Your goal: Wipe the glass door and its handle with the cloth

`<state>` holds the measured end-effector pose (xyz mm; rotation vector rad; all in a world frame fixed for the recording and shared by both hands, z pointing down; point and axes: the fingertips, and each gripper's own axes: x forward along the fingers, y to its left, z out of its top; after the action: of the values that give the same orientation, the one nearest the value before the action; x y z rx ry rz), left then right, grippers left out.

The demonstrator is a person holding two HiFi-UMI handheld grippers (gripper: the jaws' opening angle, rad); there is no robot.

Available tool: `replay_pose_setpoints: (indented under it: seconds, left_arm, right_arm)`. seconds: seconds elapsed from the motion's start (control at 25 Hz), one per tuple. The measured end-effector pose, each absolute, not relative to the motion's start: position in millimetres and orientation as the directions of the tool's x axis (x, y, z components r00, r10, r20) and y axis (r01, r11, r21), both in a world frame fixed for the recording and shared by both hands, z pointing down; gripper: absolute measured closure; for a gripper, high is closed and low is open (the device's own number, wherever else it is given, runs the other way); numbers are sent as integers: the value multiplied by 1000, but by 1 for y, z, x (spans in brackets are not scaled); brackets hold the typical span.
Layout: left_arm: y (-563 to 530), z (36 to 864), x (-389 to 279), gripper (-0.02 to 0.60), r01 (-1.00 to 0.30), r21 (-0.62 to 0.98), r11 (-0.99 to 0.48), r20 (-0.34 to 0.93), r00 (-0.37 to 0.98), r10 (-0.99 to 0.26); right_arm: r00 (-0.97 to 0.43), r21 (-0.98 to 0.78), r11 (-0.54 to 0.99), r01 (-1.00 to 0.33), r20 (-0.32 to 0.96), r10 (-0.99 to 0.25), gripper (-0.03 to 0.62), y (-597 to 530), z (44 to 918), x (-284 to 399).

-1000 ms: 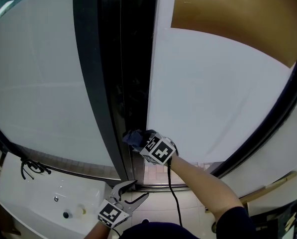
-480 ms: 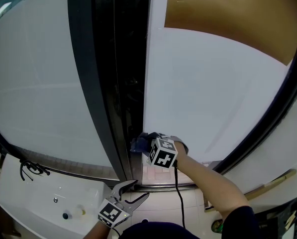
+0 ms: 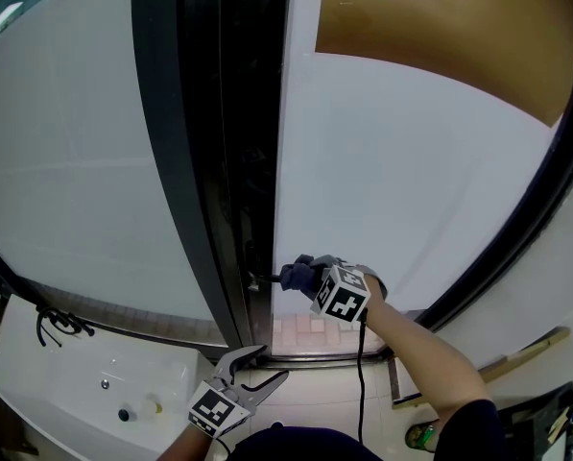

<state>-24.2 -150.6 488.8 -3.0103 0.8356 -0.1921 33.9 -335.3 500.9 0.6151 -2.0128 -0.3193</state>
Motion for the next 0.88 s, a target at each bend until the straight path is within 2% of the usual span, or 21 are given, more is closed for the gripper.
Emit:
replay_pose_setpoints:
  seconds: [0.16, 0.36, 0.52, 0.68, 0.88]
  left_arm:
    - [-149, 490, -26, 334, -518, -41, -854, 119, 846, -519]
    - [-150, 492, -32, 334, -535, -37, -844, 120, 836, -536]
    - [-149, 492, -36, 334, -546, -34, -837, 118, 830, -545]
    - [-148, 495, -41, 334, -560, -27, -828, 122, 820, -559]
    - [-150, 495, -45, 334, -566, -29, -824, 124, 816, -565]
  right_arm:
    - [-457, 504, 817, -280, 678, -576, 433, -327, 480, 21]
    - [-525, 599, 782, -175, 615, -588, 433, -315, 467, -41]
    - [-495, 719, 695, -11, 600, -629, 433, -315, 485, -79]
    - [-419, 798, 584, 152, 587, -693, 433, -322, 509, -90]
    - [-393, 834, 501, 234, 552, -736, 433, -323, 512, -84]
